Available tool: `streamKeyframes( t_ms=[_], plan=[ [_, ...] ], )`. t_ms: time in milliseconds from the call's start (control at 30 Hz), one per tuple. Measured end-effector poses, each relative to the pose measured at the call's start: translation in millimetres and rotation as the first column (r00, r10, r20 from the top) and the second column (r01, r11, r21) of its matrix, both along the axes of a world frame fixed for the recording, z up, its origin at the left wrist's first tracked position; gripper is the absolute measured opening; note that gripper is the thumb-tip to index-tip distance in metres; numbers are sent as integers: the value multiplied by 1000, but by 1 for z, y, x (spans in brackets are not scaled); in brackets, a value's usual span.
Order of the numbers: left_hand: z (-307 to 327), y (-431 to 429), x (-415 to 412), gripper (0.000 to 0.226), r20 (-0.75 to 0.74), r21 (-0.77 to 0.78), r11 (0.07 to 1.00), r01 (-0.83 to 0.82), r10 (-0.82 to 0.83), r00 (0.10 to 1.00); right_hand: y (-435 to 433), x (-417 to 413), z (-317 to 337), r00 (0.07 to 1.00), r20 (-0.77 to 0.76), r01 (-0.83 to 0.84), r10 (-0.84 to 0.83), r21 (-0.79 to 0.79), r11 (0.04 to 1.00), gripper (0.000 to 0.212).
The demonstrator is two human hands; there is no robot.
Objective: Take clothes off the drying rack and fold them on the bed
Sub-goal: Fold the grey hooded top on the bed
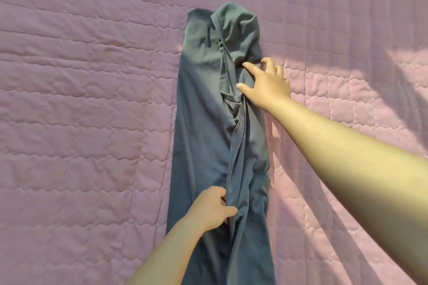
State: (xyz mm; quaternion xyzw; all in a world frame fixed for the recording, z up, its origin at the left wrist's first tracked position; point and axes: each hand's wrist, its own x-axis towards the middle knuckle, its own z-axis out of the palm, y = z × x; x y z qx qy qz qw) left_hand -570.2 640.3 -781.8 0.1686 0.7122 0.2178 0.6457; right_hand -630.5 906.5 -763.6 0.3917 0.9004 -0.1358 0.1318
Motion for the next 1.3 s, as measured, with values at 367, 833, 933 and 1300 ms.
streamKeyframes(
  t_ms=[367,833,933,1300],
  plan=[
    [2,-8,6,18,39,20,1000,-20,19,999,20,-9,3,994,-100,-53,47,-50,997,92],
    [-4,-21,17,27,245,-93,982,163,-136,960,-25,-17,-14,957,248,-178,150,97,979,63],
    [-6,-30,26,28,287,-95,989,114,-82,954,-55,10,-14,976,-62,-205,211,88,975,62],
    [13,-83,76,28,235,-63,970,-234,242,942,-211,223,-30,966,-82,-251,244,-88,964,55]
  ],
)
